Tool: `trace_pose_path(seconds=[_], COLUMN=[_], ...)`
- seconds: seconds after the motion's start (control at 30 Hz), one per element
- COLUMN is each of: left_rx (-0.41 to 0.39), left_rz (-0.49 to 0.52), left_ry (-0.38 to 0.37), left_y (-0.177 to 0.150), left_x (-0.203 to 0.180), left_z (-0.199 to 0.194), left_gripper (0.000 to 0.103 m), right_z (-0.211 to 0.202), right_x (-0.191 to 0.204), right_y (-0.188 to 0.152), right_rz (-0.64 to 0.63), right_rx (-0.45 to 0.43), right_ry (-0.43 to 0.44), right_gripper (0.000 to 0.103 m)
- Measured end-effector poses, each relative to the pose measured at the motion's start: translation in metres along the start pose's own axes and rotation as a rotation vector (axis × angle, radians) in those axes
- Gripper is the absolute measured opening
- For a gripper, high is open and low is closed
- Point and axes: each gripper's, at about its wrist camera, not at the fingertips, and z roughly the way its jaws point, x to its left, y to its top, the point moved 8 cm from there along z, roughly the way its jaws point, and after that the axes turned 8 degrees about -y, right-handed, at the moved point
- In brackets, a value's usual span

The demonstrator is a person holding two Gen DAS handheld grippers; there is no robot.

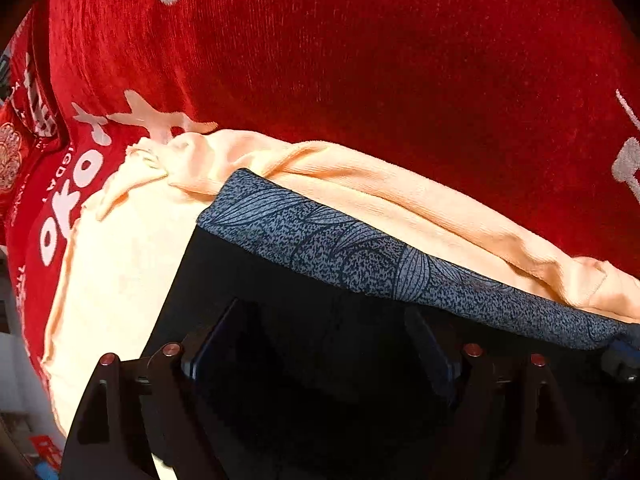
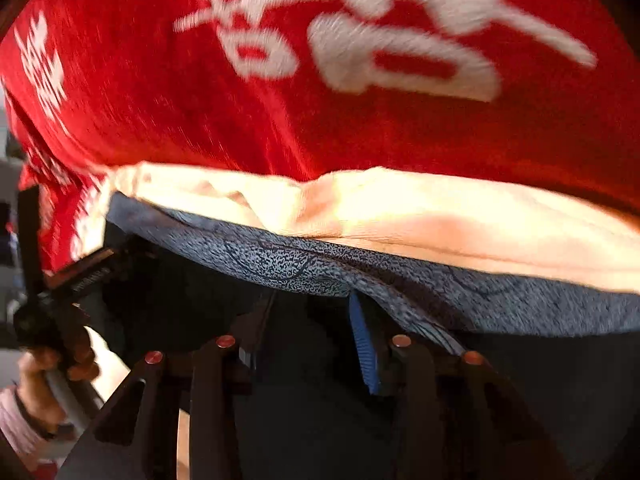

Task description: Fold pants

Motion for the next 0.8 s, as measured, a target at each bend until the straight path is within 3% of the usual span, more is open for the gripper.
trace_pose_path(seconds=[0.17, 0.23, 0.47, 0.6, 0.8], left_rx=[0.0, 0.014, 0.107, 0.126, 0.098], left_rz=[0.059, 0.079, 0.213, 0.27, 0.398], left_ry=[0.009, -0.003, -0.039, -0.077, -0.15], left_y=[-0.02, -0.035, -0.104, -0.129, -0.159], left_x=[-0.008, -0.014, -0.047, -0.073, -0.119], left_z=[-0.039, -0.052, -0.074, -0.088, -0.111], left_gripper=[0.084, 0.084, 0.084, 0.084, 0.084], right_z=[-0.045, -0.062, -0.111, -0.13, -0.154], right_x=[-0.018, -0.029, -0.071, -0.092, -0.145], right_y=[-0.019, -0.038, -0.113, -0.156, -0.24], right_rz=[0.033, 0.067, 0.198, 0.287, 0.437], right_rx=[-0.038, -0.035, -0.056, -0.065, -0.05], right_ry=[0.048, 0.069, 0.126, 0.087, -0.054], right_gripper=[0.05, 0.054, 0.054, 0.059, 0.059])
